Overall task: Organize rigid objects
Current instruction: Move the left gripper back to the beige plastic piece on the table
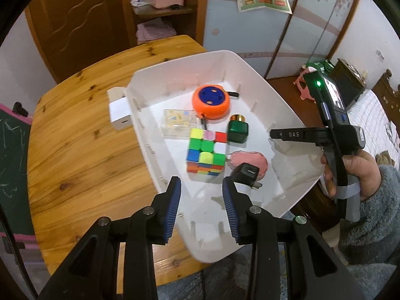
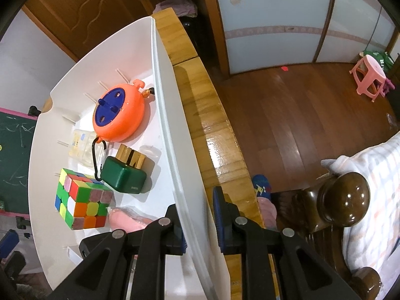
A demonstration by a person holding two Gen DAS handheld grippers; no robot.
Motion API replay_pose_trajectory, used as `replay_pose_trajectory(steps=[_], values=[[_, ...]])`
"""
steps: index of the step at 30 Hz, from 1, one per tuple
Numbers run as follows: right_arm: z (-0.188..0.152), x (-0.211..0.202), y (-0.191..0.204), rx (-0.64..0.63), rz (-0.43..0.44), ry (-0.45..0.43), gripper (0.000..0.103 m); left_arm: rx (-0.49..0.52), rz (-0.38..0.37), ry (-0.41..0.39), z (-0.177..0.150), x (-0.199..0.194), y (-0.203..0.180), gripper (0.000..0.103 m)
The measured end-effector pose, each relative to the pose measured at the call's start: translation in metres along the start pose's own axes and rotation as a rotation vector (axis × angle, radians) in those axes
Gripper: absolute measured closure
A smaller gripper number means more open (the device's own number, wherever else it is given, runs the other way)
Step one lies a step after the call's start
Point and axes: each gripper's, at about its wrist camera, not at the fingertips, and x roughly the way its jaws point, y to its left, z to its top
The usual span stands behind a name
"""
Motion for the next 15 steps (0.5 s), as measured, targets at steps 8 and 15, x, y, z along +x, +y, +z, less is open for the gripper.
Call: replay_pose_trajectory(steps=[8, 15], values=[[0.000, 0.003, -0.003, 0.011, -0.017, 0.014, 0.085, -0.068, 0.083, -0.059, 0.009, -0.027, 0.036, 0.057], [0.001, 0.006, -0.004, 0.017, -0.030, 0.029, 0.085, -0.142, 0.220, -0.124, 0.037, -0.052, 0.095, 0.048]])
